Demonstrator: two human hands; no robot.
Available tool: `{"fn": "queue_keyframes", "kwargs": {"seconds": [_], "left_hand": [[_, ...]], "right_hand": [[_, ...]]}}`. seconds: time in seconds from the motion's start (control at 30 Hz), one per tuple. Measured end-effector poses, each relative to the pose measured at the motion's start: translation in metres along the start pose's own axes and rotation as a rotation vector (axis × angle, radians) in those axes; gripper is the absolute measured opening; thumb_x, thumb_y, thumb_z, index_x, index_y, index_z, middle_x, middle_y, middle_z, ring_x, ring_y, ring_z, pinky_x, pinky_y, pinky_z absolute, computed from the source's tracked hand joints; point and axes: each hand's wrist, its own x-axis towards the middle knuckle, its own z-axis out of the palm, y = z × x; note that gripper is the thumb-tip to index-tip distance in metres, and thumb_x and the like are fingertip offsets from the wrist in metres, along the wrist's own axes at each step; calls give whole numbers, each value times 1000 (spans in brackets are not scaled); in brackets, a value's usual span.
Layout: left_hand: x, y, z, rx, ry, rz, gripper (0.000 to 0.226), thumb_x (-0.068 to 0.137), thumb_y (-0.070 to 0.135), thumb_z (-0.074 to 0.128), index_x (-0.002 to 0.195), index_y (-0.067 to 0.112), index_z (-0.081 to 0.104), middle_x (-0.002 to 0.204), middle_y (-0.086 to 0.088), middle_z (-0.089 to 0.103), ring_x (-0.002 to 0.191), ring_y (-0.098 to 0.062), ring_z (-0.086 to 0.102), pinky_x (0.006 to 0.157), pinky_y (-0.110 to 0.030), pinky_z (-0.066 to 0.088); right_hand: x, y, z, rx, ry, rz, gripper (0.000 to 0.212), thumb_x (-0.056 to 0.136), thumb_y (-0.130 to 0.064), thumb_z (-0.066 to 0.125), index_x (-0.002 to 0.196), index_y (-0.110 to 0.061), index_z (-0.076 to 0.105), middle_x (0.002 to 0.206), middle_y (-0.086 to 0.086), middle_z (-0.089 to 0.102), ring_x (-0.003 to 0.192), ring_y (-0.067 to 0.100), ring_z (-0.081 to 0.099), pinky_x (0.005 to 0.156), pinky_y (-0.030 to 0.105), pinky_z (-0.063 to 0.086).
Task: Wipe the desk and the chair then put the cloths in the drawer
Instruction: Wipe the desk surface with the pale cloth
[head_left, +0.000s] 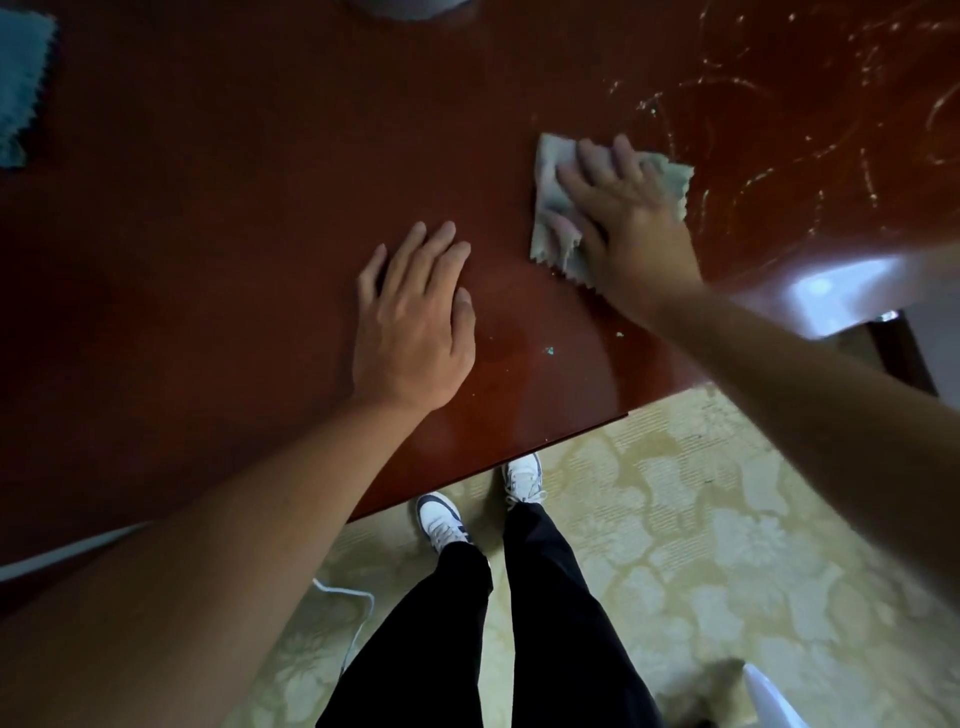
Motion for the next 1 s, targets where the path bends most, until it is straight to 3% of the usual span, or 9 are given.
{"fn": "queue_keyframes", "kwargs": {"seconds": [0.13,0.23,0.37,0.47,0.53,0.67,0.77,0.87,1.0], "left_hand": [[0,0,0,-3,12,0,42,95,25,45,135,13,56,148,-3,51,144,-23,38,117,-48,25],[0,-1,2,-8,21,5,42,96,24,45,135,13,56,148,-3,51,144,-22,38,118,-46,24],[-1,-2,2,-28,26,8,43,96,24,45,135,12,57,148,-3,51,143,-23,38,119,-45,23],[-2,-1,3,-27,22,4,42,96,24,44,135,13,56,148,-3,51,144,-23,38,119,-45,22],[-1,-1,2,-27,20,0,43,96,25,44,135,13,56,148,-3,51,143,-23,38,119,-45,23],[-1,-1,2,-26,29,1,43,96,25,44,135,12,56,147,-4,52,143,-24,39,119,-46,23],[-1,-1,1,-40,18,3,44,96,26,43,136,12,56,148,-5,51,144,-24,38,120,-46,23],[-2,-1,1,-37,7,6,44,96,26,43,136,11,55,148,-6,51,145,-25,37,121,-47,23],[-2,-1,0,-34,12,8,46,94,28,46,135,11,56,148,-7,51,144,-25,37,120,-47,23]], "right_hand": [[-89,-42,8,102,-23,-155,46,101,-35,44,138,-11,55,148,13,46,142,38,33,117,51,24],[-91,-30,5,129,-124,-260,46,101,-32,44,141,-10,51,151,12,42,145,37,26,119,52,21],[-36,11,-1,59,-55,-57,44,101,-22,50,142,-7,48,150,20,41,142,48,25,116,60,21],[-42,-2,2,66,29,90,47,103,-34,42,141,-8,49,150,18,42,142,46,27,116,55,21],[-74,-26,10,83,84,49,47,101,-34,48,138,-6,54,147,18,46,141,46,31,116,54,24],[-100,-19,8,70,-18,-126,45,100,-25,50,141,-8,51,150,15,43,143,38,28,118,53,22],[-62,22,-6,18,8,59,46,101,-23,44,144,-8,45,152,18,39,144,44,25,119,54,19],[-64,13,-6,26,68,200,46,104,-30,41,144,-7,46,152,18,40,143,45,27,117,54,22],[-113,-26,4,66,18,68,53,105,-41,33,143,-8,48,152,14,40,145,35,24,119,49,21]]}}
